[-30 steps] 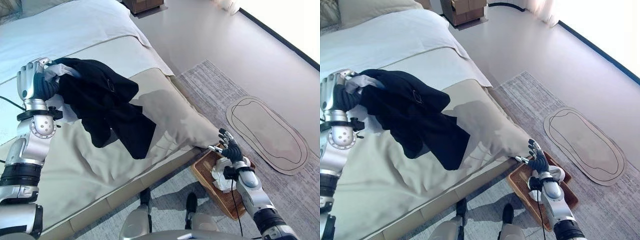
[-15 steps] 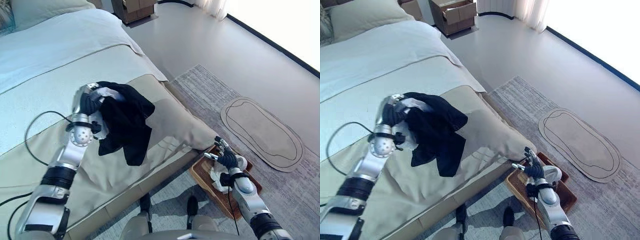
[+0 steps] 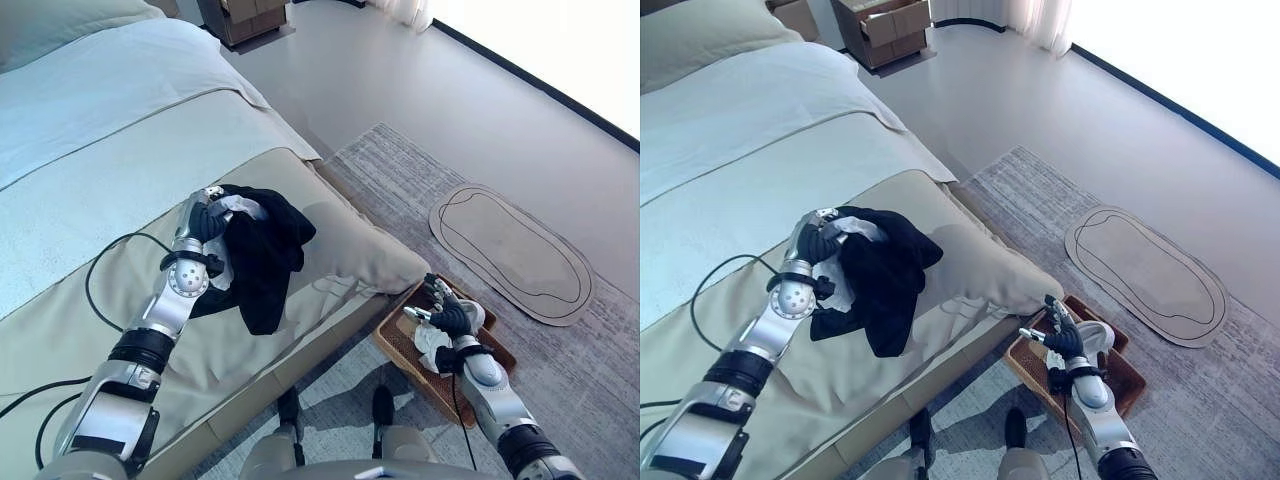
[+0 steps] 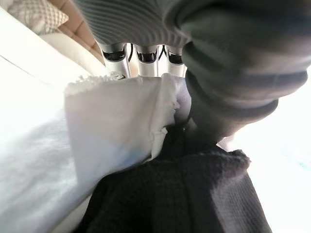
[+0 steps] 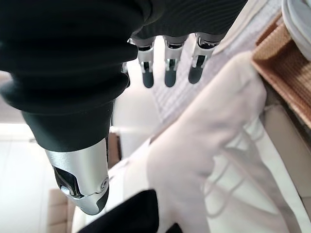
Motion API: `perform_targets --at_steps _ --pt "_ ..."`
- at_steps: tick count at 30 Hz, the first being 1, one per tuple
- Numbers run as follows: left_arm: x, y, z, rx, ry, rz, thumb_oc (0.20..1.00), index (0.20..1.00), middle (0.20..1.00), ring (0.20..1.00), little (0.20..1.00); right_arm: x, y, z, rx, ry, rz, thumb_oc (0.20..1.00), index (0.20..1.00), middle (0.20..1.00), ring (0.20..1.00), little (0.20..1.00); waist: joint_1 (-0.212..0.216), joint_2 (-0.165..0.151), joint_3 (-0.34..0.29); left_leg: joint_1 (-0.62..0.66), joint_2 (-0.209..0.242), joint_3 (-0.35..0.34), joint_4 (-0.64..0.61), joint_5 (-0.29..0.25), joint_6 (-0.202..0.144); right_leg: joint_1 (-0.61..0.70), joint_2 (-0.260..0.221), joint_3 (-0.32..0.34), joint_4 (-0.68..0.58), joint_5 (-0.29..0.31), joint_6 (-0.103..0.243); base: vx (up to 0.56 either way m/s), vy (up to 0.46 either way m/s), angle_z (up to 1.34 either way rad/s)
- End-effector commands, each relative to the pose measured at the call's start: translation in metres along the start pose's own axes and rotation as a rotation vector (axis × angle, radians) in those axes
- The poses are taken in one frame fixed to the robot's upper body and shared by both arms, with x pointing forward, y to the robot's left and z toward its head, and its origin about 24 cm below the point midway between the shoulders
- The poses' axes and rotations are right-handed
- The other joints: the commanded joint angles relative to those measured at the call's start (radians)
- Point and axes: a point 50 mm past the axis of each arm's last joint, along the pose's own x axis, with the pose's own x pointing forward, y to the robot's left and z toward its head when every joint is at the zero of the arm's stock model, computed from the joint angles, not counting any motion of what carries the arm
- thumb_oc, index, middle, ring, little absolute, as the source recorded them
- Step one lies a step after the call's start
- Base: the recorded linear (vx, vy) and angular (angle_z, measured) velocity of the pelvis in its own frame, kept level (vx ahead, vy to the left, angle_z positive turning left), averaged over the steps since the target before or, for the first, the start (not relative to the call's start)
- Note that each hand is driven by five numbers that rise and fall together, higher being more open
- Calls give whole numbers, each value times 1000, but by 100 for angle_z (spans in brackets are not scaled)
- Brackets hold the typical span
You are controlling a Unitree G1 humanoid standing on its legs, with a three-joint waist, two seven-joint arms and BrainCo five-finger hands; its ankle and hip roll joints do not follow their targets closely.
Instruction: Pick up clothes into the bucket
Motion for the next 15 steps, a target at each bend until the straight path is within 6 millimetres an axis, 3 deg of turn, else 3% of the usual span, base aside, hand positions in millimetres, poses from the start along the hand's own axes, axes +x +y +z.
perform_targets --at_steps 1,4,5,6,7,15 --pt "45 34 46 -33 -139 181 200 200 200 200 200 11 7 27 1 -123 27 1000 1000 1000 1000 1000 -7 -20 -19 -11 -24 -3 54 -77 28 -70 -47 36 60 42 44 -5 11 -7" --pt "48 36 38 25 -95 188 200 200 200 200 200 11 7 28 -7 -128 36 1000 1000 1000 1000 1000 -14 -23 -20 -11 -24 6 52 -78 29 -75 -45 47 58 46 44 -1 6 -13" --pt "48 38 35 32 -81 196 501 501 501 501 501 10 7 28 -7 -127 34 1000 1000 1000 1000 1000 -15 -24 -20 -10 -23 9 52 -79 30 -76 -44 47 58 47 45 5 2 -14" --pt "48 38 35 32 -81 197 859 859 859 859 859 10 7 27 -7 -127 34 1000 1000 1000 1000 1000 -15 -24 -20 -10 -23 10 52 -79 30 -76 -44 48 58 47 45 2 3 -8" --pt "47 38 29 50 -53 192 1000 1000 1000 1000 1000 8 5 25 -8 -122 31 1000 1000 1000 1000 1000 -18 -26 -20 -9 -23 15 55 -83 31 -78 -44 51 57 49 46 0 0 0" --pt "38 39 16 34 -20 200 1000 1000 1000 1000 1000 6 2 22 -2 -110 10 1000 1000 1000 1000 1000 -11 -30 -16 -7 -21 27 56 -86 32 -82 -44 56 55 51 47 -1 1 -9"
